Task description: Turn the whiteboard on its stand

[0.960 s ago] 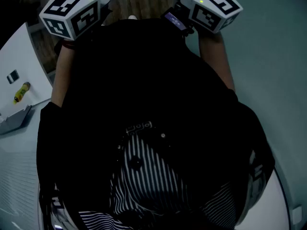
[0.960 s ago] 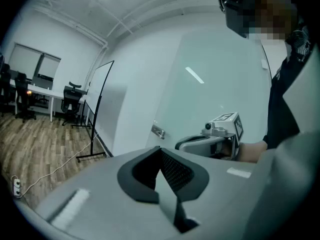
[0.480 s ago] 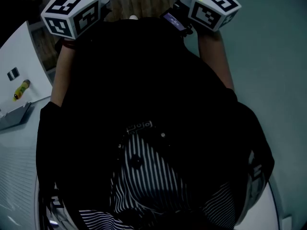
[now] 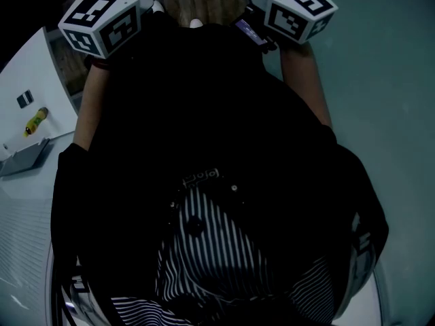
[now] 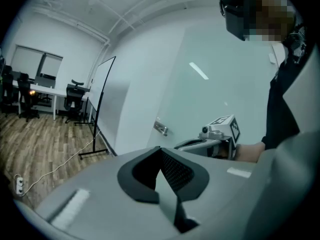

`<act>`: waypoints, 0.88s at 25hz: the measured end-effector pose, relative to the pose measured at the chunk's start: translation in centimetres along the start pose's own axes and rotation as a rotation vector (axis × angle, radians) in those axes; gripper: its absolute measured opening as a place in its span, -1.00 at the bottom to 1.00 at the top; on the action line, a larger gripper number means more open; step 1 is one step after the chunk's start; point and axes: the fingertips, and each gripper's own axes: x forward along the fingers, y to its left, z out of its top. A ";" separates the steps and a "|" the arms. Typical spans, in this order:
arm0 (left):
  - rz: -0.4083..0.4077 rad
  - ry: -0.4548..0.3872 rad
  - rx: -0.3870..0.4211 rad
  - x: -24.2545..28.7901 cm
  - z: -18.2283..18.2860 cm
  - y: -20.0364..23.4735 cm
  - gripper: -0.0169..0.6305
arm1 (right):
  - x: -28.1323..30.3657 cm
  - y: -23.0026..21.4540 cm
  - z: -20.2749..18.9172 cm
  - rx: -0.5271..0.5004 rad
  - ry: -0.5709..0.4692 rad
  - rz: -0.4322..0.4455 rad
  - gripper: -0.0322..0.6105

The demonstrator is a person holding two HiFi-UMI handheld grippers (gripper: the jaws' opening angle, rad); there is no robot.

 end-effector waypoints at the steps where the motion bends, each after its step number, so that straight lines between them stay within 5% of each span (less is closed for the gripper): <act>1: -0.027 -0.021 0.006 0.3 0.6 -0.2 -0.94 | 0.1 -0.1 0.3 -0.008 0.014 0.009 -0.90; 5: -0.106 -0.060 0.012 1.8 1.8 0.1 -0.94 | 1.5 -0.2 1.0 -0.040 0.056 0.056 -0.90; 10: -0.060 -0.017 0.050 2.5 0.8 3.3 -0.94 | 3.3 -1.7 0.5 -0.037 0.073 0.015 -0.90; 22: 0.012 -0.053 -0.131 0.1 4.0 16.2 -0.94 | 13.1 -5.0 7.0 -0.009 0.084 -0.076 -0.90</act>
